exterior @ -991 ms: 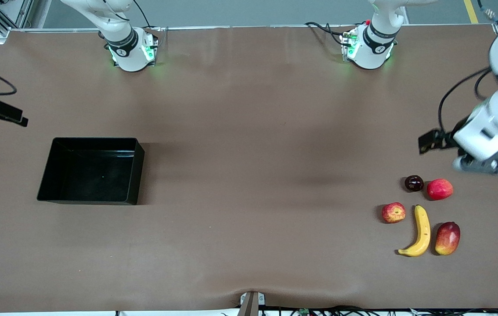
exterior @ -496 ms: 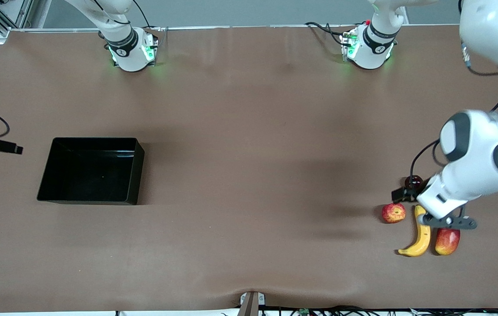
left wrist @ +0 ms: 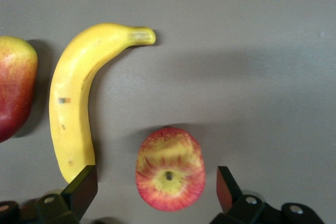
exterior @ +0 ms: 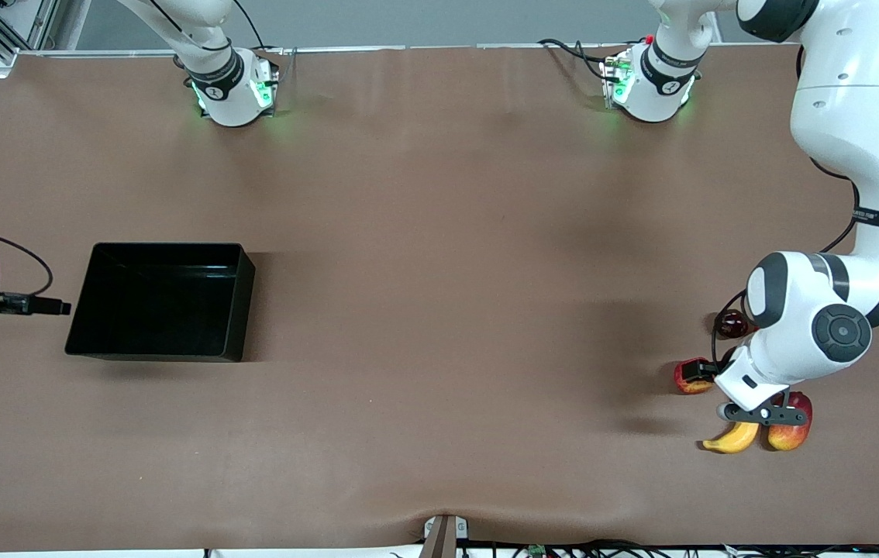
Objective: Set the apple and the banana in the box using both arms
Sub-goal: 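Grasp the red-yellow apple with the left gripper while the right gripper reaches the box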
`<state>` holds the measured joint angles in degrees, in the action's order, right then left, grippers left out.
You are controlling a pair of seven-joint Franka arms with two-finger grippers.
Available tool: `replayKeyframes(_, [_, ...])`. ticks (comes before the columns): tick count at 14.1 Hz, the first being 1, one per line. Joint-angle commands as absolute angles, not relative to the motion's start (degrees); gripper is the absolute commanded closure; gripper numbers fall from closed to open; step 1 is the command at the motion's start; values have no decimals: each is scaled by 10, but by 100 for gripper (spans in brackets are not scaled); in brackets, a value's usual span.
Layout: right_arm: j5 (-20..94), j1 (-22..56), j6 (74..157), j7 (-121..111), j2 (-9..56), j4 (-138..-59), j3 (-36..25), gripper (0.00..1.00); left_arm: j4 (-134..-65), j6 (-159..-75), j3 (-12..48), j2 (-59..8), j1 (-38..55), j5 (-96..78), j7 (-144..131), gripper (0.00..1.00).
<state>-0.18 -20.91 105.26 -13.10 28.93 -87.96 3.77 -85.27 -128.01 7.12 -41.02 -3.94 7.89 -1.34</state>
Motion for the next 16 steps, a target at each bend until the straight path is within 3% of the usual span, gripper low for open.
replayKeyframes(1, [-4,-239,1100,-170,284,-945,48,0,-860,-1303,75,-420,-43,90,-33,0])
replayKeyframes(3, [-4,-247,1132,-198,284,-970,48,5,-860,-1303,76,-422,-42,85,-56,0])
replayKeyframes(5, [-3,-261,1155,-212,294,-1003,48,47,-862,-1303,76,-423,-36,67,-78,0])
replayKeyframes(8, [-4,-259,1184,-215,294,-1028,48,93,-867,-1303,76,-432,-39,66,-78,0])
replayKeyframes(9, [-4,-257,1186,-219,294,-1028,48,100,-867,-1303,76,-434,-40,66,-78,0])
replayKeyframes(11, [-4,-260,1184,-251,294,-1028,48,100,-872,-1303,76,-437,-43,66,-77,0])
replayKeyframes(12, [-3,-262,1182,-263,294,-1027,49,100,-872,-1303,76,-437,-44,66,-77,9])
replayKeyframes(13, [-3,-260,1180,-264,294,-1027,49,100,-872,-1303,76,-437,-43,66,-77,32])
replayKeyframes(15, [-3,-258,1174,-272,292,-1020,50,100,-868,-1303,76,-439,-38,66,-80,92])
replayKeyframes(16, [-2,-256,1154,-280,289,-1013,53,100,-867,-1303,76,-437,-37,67,-80,100])
